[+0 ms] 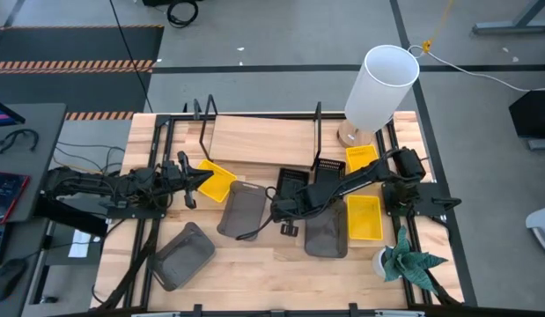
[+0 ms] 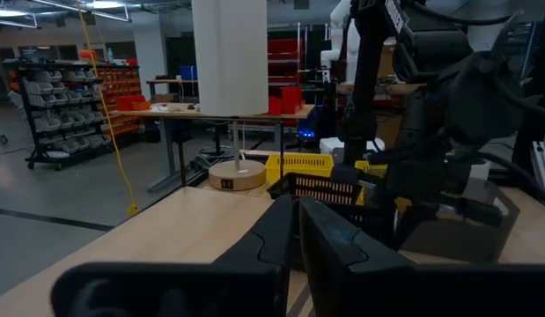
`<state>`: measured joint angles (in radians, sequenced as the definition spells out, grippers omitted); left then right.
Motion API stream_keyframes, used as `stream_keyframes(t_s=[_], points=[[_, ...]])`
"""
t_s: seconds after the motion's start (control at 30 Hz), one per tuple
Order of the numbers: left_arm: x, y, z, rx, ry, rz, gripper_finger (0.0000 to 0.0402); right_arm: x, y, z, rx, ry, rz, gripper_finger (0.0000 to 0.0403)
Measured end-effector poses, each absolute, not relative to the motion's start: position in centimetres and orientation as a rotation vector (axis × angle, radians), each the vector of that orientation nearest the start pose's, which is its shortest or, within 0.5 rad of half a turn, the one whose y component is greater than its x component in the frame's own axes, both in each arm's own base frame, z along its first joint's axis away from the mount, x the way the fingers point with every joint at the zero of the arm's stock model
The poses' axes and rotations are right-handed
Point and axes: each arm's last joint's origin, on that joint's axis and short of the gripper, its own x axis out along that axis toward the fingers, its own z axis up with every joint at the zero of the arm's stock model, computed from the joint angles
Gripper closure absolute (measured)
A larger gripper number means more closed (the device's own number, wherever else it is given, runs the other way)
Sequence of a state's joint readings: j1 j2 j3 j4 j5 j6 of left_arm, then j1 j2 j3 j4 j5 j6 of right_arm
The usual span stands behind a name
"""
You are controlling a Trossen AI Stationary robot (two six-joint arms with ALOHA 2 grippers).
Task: Stack baskets on shelf by color
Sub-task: Stack the black bin on the top of the bin
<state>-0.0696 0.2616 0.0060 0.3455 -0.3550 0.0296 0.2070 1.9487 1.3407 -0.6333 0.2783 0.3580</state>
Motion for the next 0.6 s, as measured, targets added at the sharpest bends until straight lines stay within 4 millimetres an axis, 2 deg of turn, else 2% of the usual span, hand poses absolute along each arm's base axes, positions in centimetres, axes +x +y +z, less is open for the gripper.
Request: stream_keyframes(t_s=[0.2, 0.6], points=[[11.2, 0.2, 17.7, 0.010, -0.085, 0.286, 0.0370, 37.2, 7.0, 18.6, 0.033, 1.138, -0.269, 0.0393], [11.2, 0.2, 17.6, 0.010, -0.084, 0.286, 0.0369, 35.2, 7.1, 23.8, 0.068, 1.024, -0.231, 0.0392]])
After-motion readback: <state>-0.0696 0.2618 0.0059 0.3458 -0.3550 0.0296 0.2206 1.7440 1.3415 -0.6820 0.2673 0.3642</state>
